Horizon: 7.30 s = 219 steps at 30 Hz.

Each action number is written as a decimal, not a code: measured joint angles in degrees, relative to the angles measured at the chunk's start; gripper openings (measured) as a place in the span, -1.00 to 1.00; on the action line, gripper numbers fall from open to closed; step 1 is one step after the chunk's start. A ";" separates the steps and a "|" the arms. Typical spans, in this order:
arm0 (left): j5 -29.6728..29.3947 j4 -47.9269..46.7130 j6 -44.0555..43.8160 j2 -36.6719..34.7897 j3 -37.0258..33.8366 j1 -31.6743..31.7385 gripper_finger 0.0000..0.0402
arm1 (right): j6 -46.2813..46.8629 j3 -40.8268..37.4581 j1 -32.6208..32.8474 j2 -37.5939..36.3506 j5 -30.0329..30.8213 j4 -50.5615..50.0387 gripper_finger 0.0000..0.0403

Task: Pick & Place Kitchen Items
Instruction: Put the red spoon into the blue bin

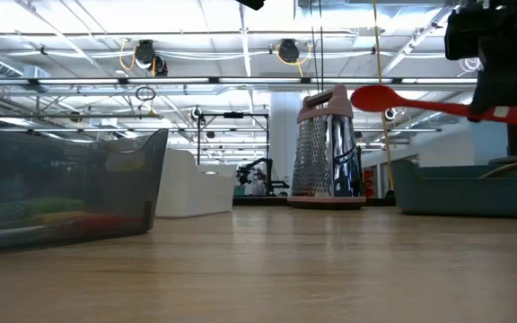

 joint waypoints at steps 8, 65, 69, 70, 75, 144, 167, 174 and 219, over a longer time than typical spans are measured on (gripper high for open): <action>-0.01 0.00 0.02 0.00 0.00 0.02 -0.52 | 10.32 0.09 -6.21 -11.19 -5.06 -13.93 -0.81; 0.61 0.24 4.40 0.00 0.00 2.84 -0.52 | 17.63 -7.56 -36.60 -14.12 -21.54 -11.22 -0.46; 0.61 0.24 4.28 0.00 0.00 2.84 -0.52 | 15.97 -7.56 -38.49 -14.81 -21.17 -11.18 -0.42; 0.61 0.25 4.28 0.00 0.00 2.84 -0.52 | 15.13 -7.56 -39.00 -14.92 -21.17 -11.07 -0.42; 0.61 0.24 4.07 0.00 0.00 2.84 -0.52 | 12.33 -7.56 -40.61 -15.37 -22.23 -7.67 -0.43; 0.52 13.27 6.16 0.00 -6.34 0.82 -0.52 | -6.41 -1.46 -2.46 26.79 -12.09 35.46 -1.00; 0.50 13.53 6.34 0.02 -6.32 -0.04 -0.52 | -2.58 -21.47 -11.48 14.37 -18.50 53.28 -1.00; 0.48 13.52 6.14 0.06 -6.32 -0.05 -0.52 | -4.19 -22.38 -13.58 4.64 -18.53 43.34 -1.00; 0.41 13.65 4.24 0.07 -6.29 1.11 -0.52 | -27.31 13.68 -11.60 9.11 -3.29 -21.09 -1.00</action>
